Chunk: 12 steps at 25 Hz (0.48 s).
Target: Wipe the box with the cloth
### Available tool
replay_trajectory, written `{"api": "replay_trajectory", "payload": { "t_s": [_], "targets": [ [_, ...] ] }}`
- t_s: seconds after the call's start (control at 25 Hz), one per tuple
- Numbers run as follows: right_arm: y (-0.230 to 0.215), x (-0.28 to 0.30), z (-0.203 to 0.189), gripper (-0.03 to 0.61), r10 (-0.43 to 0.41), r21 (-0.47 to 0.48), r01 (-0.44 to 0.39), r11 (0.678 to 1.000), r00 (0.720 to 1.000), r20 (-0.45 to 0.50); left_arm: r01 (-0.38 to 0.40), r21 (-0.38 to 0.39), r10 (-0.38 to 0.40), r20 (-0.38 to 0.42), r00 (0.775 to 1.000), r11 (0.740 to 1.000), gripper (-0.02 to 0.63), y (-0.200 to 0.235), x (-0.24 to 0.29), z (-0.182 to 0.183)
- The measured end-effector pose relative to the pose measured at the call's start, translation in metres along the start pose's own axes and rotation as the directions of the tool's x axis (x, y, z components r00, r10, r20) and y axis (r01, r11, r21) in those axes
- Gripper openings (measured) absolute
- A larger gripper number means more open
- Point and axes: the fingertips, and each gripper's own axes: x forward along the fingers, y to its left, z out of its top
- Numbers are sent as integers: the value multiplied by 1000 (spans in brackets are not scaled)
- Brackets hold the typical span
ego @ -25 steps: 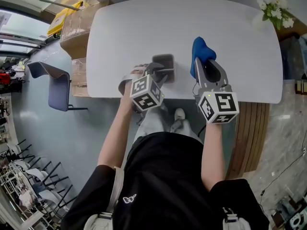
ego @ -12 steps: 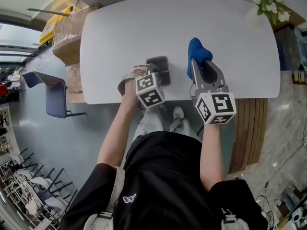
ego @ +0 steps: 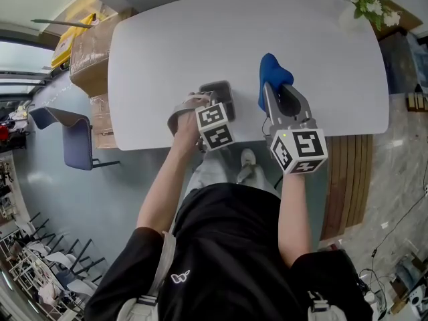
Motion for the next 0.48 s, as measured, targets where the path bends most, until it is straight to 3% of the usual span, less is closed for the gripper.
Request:
{"api": "replay_trajectory", "payload": {
  "t_s": [0.24,0.48],
  "targets": [
    [-1,1,0,54,5,1,-5,1000,1000,-1,-14,-2,14,-18,1000,1000,71,0,2,2],
    [5,5,1,54,26,-6,-26,1000,1000,-6,-5,-31,6,29,1000,1000,60,-1,-4,-1]
  ]
}}
